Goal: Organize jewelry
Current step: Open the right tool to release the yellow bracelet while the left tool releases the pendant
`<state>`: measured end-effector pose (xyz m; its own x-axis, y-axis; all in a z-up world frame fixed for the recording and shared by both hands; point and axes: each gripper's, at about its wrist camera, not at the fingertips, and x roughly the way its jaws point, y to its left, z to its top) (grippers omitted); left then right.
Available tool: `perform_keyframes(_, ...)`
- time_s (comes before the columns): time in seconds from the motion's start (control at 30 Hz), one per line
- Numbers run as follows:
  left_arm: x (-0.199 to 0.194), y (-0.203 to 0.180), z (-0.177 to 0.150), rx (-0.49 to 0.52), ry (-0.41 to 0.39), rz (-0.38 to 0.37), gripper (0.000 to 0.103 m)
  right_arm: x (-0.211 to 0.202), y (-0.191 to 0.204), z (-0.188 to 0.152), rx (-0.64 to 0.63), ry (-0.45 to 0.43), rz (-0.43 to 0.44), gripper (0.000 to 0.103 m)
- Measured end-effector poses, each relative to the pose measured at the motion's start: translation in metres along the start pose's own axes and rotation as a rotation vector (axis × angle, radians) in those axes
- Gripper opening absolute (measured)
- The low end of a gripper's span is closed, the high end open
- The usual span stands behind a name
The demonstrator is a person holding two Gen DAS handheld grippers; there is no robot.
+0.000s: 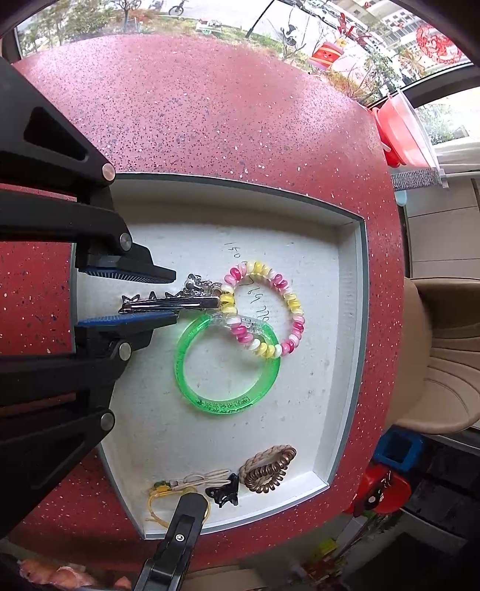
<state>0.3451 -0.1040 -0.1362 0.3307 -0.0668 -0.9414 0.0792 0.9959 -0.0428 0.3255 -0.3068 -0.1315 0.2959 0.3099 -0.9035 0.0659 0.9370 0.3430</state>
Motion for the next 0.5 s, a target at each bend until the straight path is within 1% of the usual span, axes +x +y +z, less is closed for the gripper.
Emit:
perform_keyframes(0.03, -0.001, 0.000, 0.000, 0.001, -0.002, 0.003, 0.034, -0.003, 0.000, -0.001, -0.003, -0.010, -0.008, 0.072)
perform_keyframes(0.17, -0.007, -0.002, 0.000, 0.000, -0.009, 0.013, 0.034, -0.011, 0.003, -0.007, -0.020, -0.037, -0.029, 0.074)
perform_keyframes(0.2, -0.008, -0.002, -0.001, 0.001, -0.010, 0.016, 0.034, -0.014, 0.004, -0.009, -0.026, -0.043, -0.035, 0.079)
perform_keyframes(0.23, -0.009, -0.003, -0.001, 0.003, -0.008, 0.017, 0.035, -0.016, 0.005, -0.011, -0.030, -0.050, -0.040, 0.080)
perform_keyframes(0.33, -0.010, -0.004, -0.002, 0.007, 0.000, 0.015, 0.035, -0.020, 0.008, -0.017, -0.033, -0.059, -0.045, 0.080)
perform_keyframes(0.5, -0.015, -0.006, -0.005, 0.019, -0.015, 0.023, 0.035, -0.023, 0.011, -0.024, -0.029, -0.060, -0.045, 0.080)
